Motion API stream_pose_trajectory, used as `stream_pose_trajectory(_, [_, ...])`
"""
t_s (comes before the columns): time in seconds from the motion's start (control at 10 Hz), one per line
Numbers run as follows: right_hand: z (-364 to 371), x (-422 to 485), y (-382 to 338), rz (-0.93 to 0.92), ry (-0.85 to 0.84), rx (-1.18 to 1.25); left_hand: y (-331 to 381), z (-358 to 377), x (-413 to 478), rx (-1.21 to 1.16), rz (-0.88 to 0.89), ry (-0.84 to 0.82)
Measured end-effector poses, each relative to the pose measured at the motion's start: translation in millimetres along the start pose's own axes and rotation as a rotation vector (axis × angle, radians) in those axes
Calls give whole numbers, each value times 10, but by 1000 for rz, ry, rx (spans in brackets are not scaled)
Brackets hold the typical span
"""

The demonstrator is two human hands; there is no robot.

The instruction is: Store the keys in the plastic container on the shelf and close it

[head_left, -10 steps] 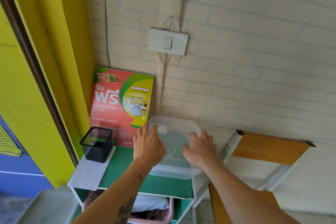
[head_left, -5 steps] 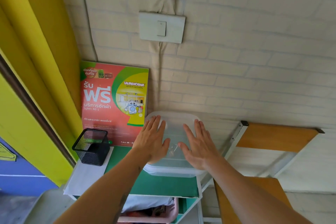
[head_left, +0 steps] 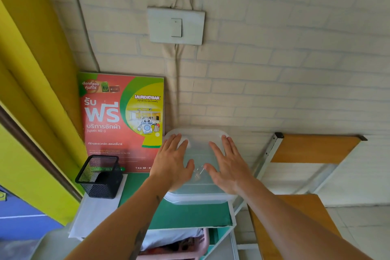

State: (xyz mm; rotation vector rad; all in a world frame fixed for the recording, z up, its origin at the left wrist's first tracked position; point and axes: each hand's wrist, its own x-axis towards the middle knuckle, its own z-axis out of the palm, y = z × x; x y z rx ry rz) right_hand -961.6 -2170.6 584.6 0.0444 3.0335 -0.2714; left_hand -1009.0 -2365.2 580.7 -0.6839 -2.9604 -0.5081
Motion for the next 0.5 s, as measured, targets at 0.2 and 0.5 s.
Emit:
stream_pose_trajectory(0.2, [-84, 33, -35, 32, -60, 24, -30, 10, 25, -18, -6, 13])
stream_pose_trajectory(0.5, [-559, -114, -221, 44, -129, 70, 151, -428, 37, 90, -4, -119])
